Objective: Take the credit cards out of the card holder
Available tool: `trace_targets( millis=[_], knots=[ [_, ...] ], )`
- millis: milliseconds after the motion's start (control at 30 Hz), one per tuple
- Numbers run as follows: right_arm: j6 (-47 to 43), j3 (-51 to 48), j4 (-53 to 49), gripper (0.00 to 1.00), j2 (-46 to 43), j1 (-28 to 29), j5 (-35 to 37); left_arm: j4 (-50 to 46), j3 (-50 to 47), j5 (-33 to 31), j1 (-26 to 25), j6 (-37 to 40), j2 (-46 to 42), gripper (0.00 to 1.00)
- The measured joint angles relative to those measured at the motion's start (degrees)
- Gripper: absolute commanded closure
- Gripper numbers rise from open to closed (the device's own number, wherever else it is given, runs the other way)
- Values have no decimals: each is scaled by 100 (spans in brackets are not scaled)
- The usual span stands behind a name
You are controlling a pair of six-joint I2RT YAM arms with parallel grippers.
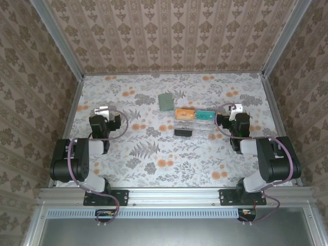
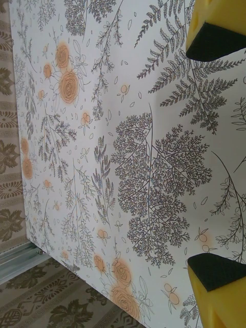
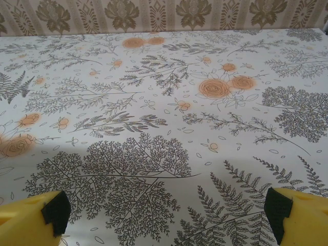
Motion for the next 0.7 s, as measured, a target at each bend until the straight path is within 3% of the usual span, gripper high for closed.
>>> trace_targets(
  millis=[700],
  knots=[
    [0, 0, 0, 0, 0, 0, 0, -37, 4, 87, 2, 0, -11, 0]
  ],
)
